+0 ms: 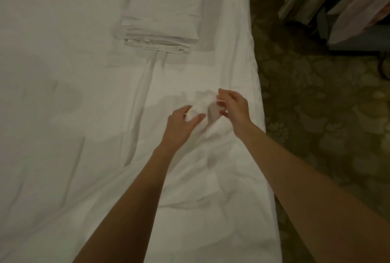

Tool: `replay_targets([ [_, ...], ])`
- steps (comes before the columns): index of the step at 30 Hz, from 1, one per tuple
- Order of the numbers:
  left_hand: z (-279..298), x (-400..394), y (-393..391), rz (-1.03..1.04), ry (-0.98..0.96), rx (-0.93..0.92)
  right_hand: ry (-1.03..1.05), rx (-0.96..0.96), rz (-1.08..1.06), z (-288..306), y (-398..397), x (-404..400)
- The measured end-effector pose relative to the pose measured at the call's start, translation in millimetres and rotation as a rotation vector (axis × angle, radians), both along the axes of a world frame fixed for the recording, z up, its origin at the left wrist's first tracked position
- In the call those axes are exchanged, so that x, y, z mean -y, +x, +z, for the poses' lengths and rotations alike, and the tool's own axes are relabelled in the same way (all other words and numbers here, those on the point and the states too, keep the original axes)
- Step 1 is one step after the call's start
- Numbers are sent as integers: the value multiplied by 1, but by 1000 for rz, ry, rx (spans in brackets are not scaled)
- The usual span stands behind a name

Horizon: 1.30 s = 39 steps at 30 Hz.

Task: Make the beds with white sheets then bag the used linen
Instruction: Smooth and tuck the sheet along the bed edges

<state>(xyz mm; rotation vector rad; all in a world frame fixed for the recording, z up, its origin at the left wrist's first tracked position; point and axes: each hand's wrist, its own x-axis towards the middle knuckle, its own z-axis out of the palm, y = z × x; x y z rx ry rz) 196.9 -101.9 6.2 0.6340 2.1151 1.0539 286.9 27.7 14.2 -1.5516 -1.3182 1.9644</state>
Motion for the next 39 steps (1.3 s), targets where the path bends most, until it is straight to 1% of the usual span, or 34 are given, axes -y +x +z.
replay_targets([
  [4,1,-8,-26,108,42,8,238,254,186,-28,-4,-19],
  [6,-1,-14,-36,150,57,14,310,383,252,-40,-3,-26],
  [8,-6,-21,-44,190,74,25,290,502,319,-49,3,-30],
  [11,-10,-29,-51,159,45,-9,260,653,492,-55,21,-27],
  [12,-11,-31,-53,146,39,-18,255,634,509,-56,27,-25],
  [13,-12,-33,-56,136,39,-24,232,561,475,-56,34,-21],
  [15,-15,-35,-62,128,37,-33,95,381,330,-54,51,-8],
  [16,-15,-38,-64,120,33,-30,20,327,272,-54,61,0],
  [17,-15,-43,-64,100,31,-26,-30,304,244,-56,72,8],
  [19,-12,-56,-61,19,8,-31,-88,316,251,-54,94,21],
  [22,-7,-82,-45,-166,-94,-78,-183,327,255,-42,122,28],
  [24,-5,-103,-31,-277,-119,-106,-227,317,285,-38,140,29],
  [26,-2,-127,-18,-363,-132,-132,-221,308,341,-37,156,29],
  [28,0,-147,-8,-431,-156,-131,-175,272,321,-36,164,21],
  [32,-23,-159,8,-565,-292,-103,-6,169,74,-50,154,-16],
  [34,-38,-157,17,-577,-322,-77,15,132,26,-56,137,-35],
  [37,-48,-153,31,-628,-392,-57,46,139,103,-60,104,-57],
  [39,-54,-145,34,-666,-406,-24,59,201,169,-72,87,-61],
])
